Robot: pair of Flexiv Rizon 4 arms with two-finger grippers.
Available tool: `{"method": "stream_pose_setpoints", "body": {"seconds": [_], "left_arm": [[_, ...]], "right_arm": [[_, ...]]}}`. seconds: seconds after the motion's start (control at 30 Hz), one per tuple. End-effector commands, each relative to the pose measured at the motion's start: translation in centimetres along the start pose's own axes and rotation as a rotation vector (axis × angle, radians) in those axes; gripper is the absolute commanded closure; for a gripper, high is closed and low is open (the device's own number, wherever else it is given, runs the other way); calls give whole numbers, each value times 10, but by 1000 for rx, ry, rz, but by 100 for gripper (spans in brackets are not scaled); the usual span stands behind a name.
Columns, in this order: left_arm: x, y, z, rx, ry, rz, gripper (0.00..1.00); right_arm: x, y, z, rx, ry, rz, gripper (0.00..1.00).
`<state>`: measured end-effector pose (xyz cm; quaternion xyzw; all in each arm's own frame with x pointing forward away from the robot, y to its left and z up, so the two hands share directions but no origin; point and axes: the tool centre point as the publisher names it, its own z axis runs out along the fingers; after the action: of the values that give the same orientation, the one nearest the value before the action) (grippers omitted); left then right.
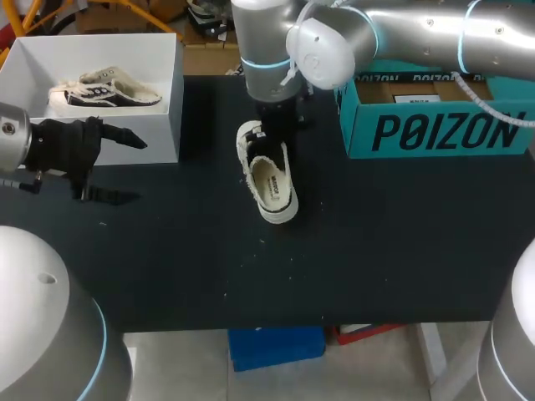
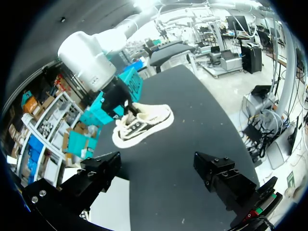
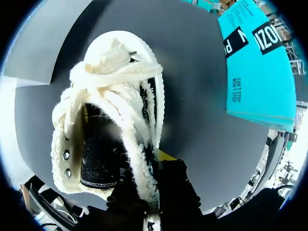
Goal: Take the shoe out of the shoebox, open the shoe tongue, remove and reinsert the insole, then place the shoe into the shoebox
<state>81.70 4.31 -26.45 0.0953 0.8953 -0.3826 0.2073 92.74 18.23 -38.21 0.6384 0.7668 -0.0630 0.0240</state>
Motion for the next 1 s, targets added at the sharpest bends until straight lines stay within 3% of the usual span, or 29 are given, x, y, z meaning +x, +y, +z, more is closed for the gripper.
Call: {"method": "stream_pose_setpoints", "body": {"seconds": [0.03, 0.17, 0.33, 0.5, 1.0], "left_arm": [[2, 0, 0, -1, -5, 2, 0], [2, 0, 0, -1, -5, 2, 0], [2, 0, 0, -1, -5, 2, 0], [2, 0, 0, -1, -5, 2, 0], [2, 0, 0, -1, -5, 2, 0]], "right_arm": [[-34, -19, -76, -113, -36, -113, 100], [-57, -24, -119, -181, -86, -334, 100], [-72, -35, -164, -280, -126, -703, 100], [-83, -40, -192, -394, -157, -1061, 100], [-83, -40, -192, -394, -157, -1061, 100]]}}
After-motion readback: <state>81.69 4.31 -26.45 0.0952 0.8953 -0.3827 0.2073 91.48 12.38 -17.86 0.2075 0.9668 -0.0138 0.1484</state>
